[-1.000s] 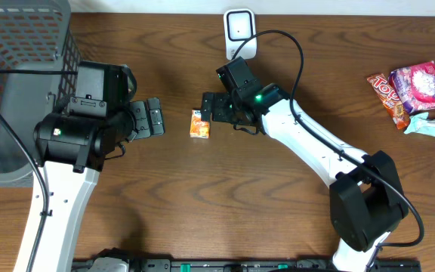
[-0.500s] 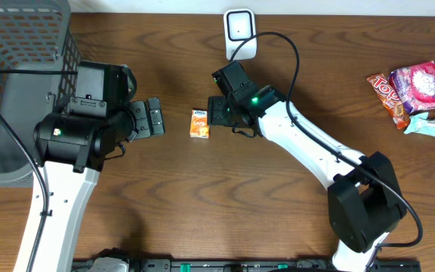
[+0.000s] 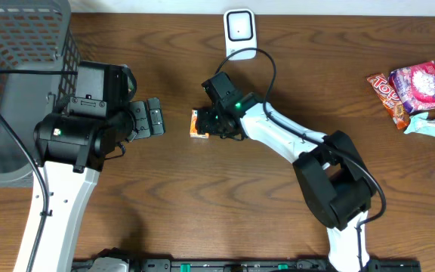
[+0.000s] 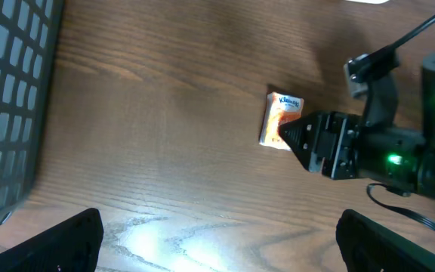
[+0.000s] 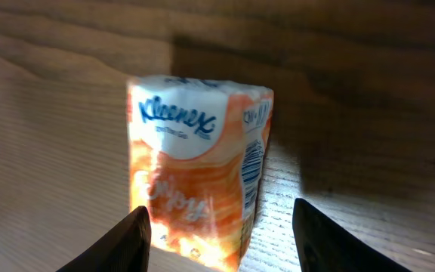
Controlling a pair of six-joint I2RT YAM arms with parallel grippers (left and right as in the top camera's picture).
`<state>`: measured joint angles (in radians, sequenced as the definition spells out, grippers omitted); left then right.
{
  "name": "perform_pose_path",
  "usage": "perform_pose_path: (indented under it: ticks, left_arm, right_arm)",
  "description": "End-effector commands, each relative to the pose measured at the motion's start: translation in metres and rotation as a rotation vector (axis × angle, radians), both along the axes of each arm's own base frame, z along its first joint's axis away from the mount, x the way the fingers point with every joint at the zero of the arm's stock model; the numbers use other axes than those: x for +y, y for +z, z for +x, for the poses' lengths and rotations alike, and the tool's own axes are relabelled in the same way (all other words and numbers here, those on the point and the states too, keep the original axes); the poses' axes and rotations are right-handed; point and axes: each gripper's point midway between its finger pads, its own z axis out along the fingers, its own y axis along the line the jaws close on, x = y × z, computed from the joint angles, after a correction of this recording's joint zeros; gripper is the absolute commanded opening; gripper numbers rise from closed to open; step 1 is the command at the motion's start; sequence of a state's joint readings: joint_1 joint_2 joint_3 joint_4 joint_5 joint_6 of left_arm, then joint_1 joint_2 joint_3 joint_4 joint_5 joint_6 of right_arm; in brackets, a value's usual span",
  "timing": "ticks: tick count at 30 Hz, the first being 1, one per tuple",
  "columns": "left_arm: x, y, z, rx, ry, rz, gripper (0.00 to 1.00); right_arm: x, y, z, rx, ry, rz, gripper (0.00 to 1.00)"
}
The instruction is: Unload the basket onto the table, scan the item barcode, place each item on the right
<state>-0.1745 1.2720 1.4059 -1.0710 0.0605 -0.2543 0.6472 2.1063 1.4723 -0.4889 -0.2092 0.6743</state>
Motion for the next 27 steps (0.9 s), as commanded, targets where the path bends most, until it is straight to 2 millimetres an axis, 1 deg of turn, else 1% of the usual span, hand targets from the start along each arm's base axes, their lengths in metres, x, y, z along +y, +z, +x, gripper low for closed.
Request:
perform_pose_path:
  ticks: [1,3,5,6,9,11,13,14,16,17,19,22,25,27]
  left_arm:
    - [0.003,-0.001,0.0,0.003,0.003,0.015,0.98]
    - [0.003,-0.001,0.0,0.003,0.003,0.015,0.98]
    - [0.003,-0.001,0.0,0.003,0.003,0.015,0.98]
    - [0.003,-0.001,0.0,0.003,0.003,0.015,0.98]
    - [0.003,-0.001,0.0,0.003,0.003,0.015,0.98]
    - [0.003,-0.001,0.0,0.003,0.003,0.015,0.98]
    - [0.003,-0.001,0.0,0.003,0.003,0.015,0.98]
    - [0.003,-0.001,0.0,0.003,0.003,0.015,0.98]
    - [0.003,-0.001,0.0,0.003,0.003,0.015,0.98]
    - [0.003,-0.001,0.0,0.003,0.003,0.015,0.98]
    - [0.003,-0.001,0.0,0.003,0.003,0.015,0.98]
    - [0.003,-0.001,0.0,0.003,0.003,0.015,0.98]
    - [0.003,-0.001,0.0,0.003,0.003,0.015,0.98]
    - [0.003,-0.001,0.0,0.003,0.003,0.015,0.98]
  right_arm:
    - [0.001,-0.015,-0.007,0.046,0.008,0.0,0.56]
    - [0.001,-0.016,-0.007,0.049,0.008,-0.002,0.54]
    - [0.0,-0.017,-0.009,0.054,0.014,-0.008,0.47]
    - [-0.001,-0.018,-0.01,0.056,0.017,-0.012,0.42]
    - [-0.005,-0.02,-0.013,0.072,0.012,-0.029,0.32]
    - [-0.013,-0.022,-0.014,0.086,-0.001,-0.051,0.22]
    - [-0.019,-0.024,-0.014,0.101,-0.011,-0.065,0.15]
    - [-0.022,-0.025,-0.015,0.111,-0.016,-0.072,0.1]
    - [-0.03,-0.026,-0.017,0.134,-0.026,-0.087,0.05]
    - [-0.033,-0.027,-0.018,0.144,-0.03,-0.093,0.01]
    - [-0.035,-0.027,-0.021,0.173,-0.022,-0.079,0.01]
    - [-0.027,-0.019,-0.026,0.212,0.06,0.024,0.01]
    - [-0.017,-0.004,-0.03,0.249,0.162,0.187,0.01]
    - [-0.012,0.011,-0.032,0.272,0.222,0.311,0.01]
